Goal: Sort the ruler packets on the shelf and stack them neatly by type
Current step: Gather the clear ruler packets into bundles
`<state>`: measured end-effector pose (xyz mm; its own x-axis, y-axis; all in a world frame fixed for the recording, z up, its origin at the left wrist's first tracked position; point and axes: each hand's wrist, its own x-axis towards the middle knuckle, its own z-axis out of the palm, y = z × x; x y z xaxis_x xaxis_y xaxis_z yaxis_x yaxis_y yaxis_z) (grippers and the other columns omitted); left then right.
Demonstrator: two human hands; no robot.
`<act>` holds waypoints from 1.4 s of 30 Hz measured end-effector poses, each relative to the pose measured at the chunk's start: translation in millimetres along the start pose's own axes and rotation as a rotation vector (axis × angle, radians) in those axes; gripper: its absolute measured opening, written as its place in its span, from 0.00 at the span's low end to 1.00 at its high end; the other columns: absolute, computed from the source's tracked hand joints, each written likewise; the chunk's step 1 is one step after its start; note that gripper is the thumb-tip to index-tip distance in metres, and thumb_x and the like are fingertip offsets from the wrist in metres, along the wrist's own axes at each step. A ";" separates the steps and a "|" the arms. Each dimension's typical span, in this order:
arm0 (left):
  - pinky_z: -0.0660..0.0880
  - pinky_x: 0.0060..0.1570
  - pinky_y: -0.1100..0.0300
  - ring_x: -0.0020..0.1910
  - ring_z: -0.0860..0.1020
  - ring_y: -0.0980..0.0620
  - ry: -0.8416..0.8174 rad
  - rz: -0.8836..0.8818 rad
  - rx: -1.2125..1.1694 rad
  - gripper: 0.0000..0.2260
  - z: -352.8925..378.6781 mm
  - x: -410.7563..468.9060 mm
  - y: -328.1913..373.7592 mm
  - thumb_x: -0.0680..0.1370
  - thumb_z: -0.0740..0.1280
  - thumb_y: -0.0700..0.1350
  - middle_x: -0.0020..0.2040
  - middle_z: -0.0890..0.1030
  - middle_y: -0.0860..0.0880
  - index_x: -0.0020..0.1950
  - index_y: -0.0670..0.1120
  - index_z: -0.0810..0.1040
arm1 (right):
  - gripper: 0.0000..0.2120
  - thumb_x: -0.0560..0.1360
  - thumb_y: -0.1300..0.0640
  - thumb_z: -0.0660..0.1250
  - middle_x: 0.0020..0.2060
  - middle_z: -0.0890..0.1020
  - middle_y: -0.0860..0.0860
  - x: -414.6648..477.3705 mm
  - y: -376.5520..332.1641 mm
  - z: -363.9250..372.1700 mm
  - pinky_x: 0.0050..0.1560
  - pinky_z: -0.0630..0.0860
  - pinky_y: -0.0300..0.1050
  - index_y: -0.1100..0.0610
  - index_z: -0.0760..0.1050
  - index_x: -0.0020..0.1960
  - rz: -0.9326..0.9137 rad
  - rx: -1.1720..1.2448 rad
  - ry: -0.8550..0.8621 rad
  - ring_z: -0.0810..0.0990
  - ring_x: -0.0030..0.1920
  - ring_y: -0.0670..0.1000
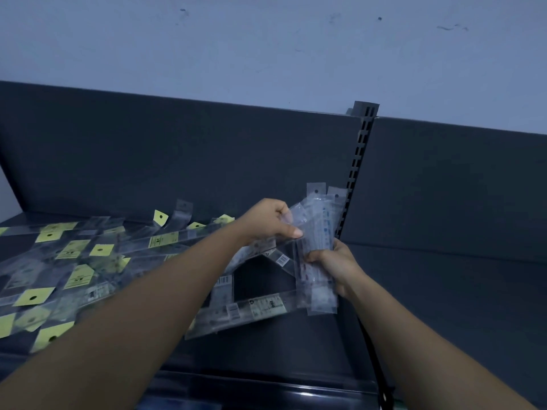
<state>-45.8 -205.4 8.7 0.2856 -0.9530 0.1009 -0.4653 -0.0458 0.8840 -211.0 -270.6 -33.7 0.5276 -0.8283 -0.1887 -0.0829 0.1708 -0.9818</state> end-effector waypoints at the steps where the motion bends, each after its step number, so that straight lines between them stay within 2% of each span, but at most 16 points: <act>1: 0.74 0.39 0.59 0.36 0.76 0.51 -0.001 -0.001 -0.007 0.14 3.0 0.9 1.8 0.66 0.80 0.41 0.35 0.78 0.47 0.36 0.46 0.74 | 0.18 0.70 0.73 0.66 0.46 0.82 0.59 -0.1 -1.0 -0.2 0.38 0.81 0.51 0.57 0.73 0.55 -0.010 0.013 0.014 0.82 0.42 0.59; 3: 0.72 0.36 0.63 0.32 0.74 0.55 0.009 0.004 -0.032 0.14 8.0 0.7 7.8 0.67 0.79 0.40 0.32 0.76 0.50 0.35 0.45 0.73 | 0.18 0.70 0.73 0.66 0.47 0.82 0.60 -0.5 -2.7 -1.1 0.37 0.81 0.51 0.58 0.73 0.56 -0.030 0.041 0.031 0.83 0.42 0.59; 7: 0.77 0.44 0.61 0.35 0.79 0.56 0.097 0.023 -0.233 0.08 13.7 1.1 25.7 0.69 0.76 0.38 0.34 0.81 0.51 0.36 0.44 0.77 | 0.19 0.70 0.73 0.66 0.47 0.82 0.60 -4.0 -5.3 -0.8 0.36 0.81 0.50 0.58 0.73 0.58 -0.068 0.096 0.005 0.83 0.41 0.58; 11: 0.79 0.45 0.50 0.36 0.80 0.52 0.256 -0.013 -0.462 0.05 14.3 6.1 42.8 0.74 0.72 0.35 0.37 0.82 0.47 0.39 0.43 0.80 | 0.17 0.71 0.73 0.67 0.48 0.83 0.59 -7.1 -7.3 3.7 0.39 0.82 0.52 0.57 0.73 0.54 -0.077 0.150 -0.028 0.83 0.42 0.58; 13: 0.80 0.42 0.52 0.38 0.81 0.50 0.315 -0.036 -0.532 0.05 12.9 6.9 46.6 0.76 0.68 0.33 0.41 0.82 0.44 0.44 0.41 0.81 | 0.17 0.71 0.74 0.67 0.47 0.83 0.59 -8.2 -8.9 5.2 0.41 0.82 0.54 0.56 0.73 0.53 -0.081 0.156 -0.033 0.83 0.42 0.58; 18: 0.77 0.59 0.50 0.55 0.80 0.46 0.429 -0.095 -0.589 0.06 2.9 6.4 37.4 0.76 0.68 0.33 0.54 0.83 0.42 0.49 0.42 0.82 | 0.18 0.71 0.74 0.67 0.48 0.82 0.58 -11.4 -11.5 5.5 0.38 0.81 0.52 0.55 0.72 0.53 -0.080 0.146 -0.037 0.83 0.43 0.58; 21: 0.78 0.53 0.56 0.51 0.79 0.50 0.475 -0.132 -0.539 0.07 -3.2 2.4 32.6 0.77 0.67 0.35 0.54 0.82 0.46 0.53 0.41 0.81 | 0.18 0.71 0.73 0.67 0.49 0.82 0.58 -11.7 -11.1 6.5 0.40 0.82 0.53 0.57 0.72 0.55 -0.086 0.128 -0.019 0.83 0.44 0.58; 25: 0.77 0.44 0.59 0.49 0.79 0.50 0.451 -0.243 -0.462 0.03 -8.6 -1.8 12.4 0.78 0.67 0.36 0.54 0.81 0.44 0.49 0.42 0.79 | 0.16 0.72 0.73 0.68 0.49 0.81 0.58 -10.9 -9.5 9.0 0.43 0.82 0.56 0.55 0.72 0.53 -0.083 0.091 0.008 0.83 0.46 0.59; 27: 0.77 0.51 0.57 0.55 0.78 0.49 0.414 -0.276 -0.401 0.08 -9.2 -3.5 2.4 0.78 0.68 0.41 0.57 0.80 0.44 0.56 0.40 0.79 | 0.16 0.73 0.72 0.69 0.49 0.82 0.57 -10.3 -6.8 10.1 0.48 0.81 0.60 0.54 0.72 0.53 -0.080 0.078 0.024 0.83 0.49 0.60; 29: 0.70 0.60 0.58 0.60 0.75 0.49 0.409 -0.279 -0.330 0.13 -9.2 -7.2 -4.8 0.79 0.68 0.44 0.59 0.78 0.48 0.60 0.40 0.78 | 0.15 0.73 0.70 0.69 0.48 0.82 0.56 -9.4 -4.5 11.1 0.51 0.80 0.62 0.53 0.72 0.51 -0.076 0.078 0.045 0.82 0.50 0.60; 32: 0.67 0.67 0.51 0.67 0.70 0.46 0.447 -0.256 -0.166 0.08 -8.8 -7.4 -13.1 0.78 0.66 0.53 0.61 0.78 0.49 0.48 0.50 0.81 | 0.13 0.73 0.69 0.70 0.48 0.83 0.57 -7.6 -5.1 12.4 0.48 0.81 0.61 0.54 0.72 0.50 -0.076 0.110 0.065 0.83 0.48 0.60; 34: 0.63 0.68 0.48 0.69 0.64 0.45 0.483 -0.271 -0.005 0.13 -7.2 -10.4 -9.9 0.78 0.63 0.57 0.64 0.74 0.49 0.50 0.52 0.83 | 0.12 0.73 0.67 0.71 0.47 0.83 0.57 -7.9 -6.6 14.3 0.46 0.82 0.60 0.55 0.73 0.51 -0.077 0.138 0.059 0.84 0.45 0.59; 36: 0.59 0.67 0.48 0.70 0.60 0.44 0.492 -0.261 0.235 0.17 -5.1 -14.9 -2.8 0.80 0.58 0.60 0.68 0.69 0.48 0.56 0.53 0.82 | 0.13 0.73 0.66 0.72 0.48 0.84 0.58 -9.0 -7.4 17.0 0.45 0.82 0.58 0.57 0.74 0.54 -0.078 0.168 0.040 0.84 0.44 0.57; 38: 0.61 0.65 0.49 0.69 0.62 0.44 0.480 -0.204 0.273 0.19 -3.8 -19.7 3.7 0.81 0.56 0.59 0.68 0.69 0.47 0.56 0.52 0.83 | 0.16 0.72 0.66 0.72 0.49 0.84 0.59 -11.2 -8.3 19.6 0.42 0.82 0.55 0.60 0.73 0.59 -0.069 0.204 0.016 0.85 0.43 0.57; 40: 0.67 0.59 0.55 0.64 0.71 0.47 0.422 -0.160 0.032 0.18 -0.4 -24.2 6.6 0.82 0.56 0.56 0.61 0.75 0.48 0.54 0.48 0.82 | 0.19 0.73 0.66 0.72 0.50 0.84 0.59 -13.9 -9.8 21.3 0.39 0.82 0.52 0.61 0.72 0.61 -0.067 0.228 -0.009 0.85 0.43 0.57; 42: 0.74 0.47 0.57 0.50 0.78 0.48 0.330 -0.194 -0.208 0.18 8.7 -27.1 8.5 0.83 0.55 0.54 0.53 0.78 0.48 0.59 0.44 0.79 | 0.19 0.73 0.67 0.71 0.51 0.83 0.59 -15.4 -10.9 21.6 0.37 0.82 0.51 0.61 0.72 0.62 -0.070 0.253 -0.020 0.85 0.43 0.57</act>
<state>-64.8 -182.6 9.5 0.6190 -0.7846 0.0344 -0.2076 -0.1212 0.9707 -200.0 -248.2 -19.6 0.5418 -0.8322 -0.1178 0.1666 0.2437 -0.9554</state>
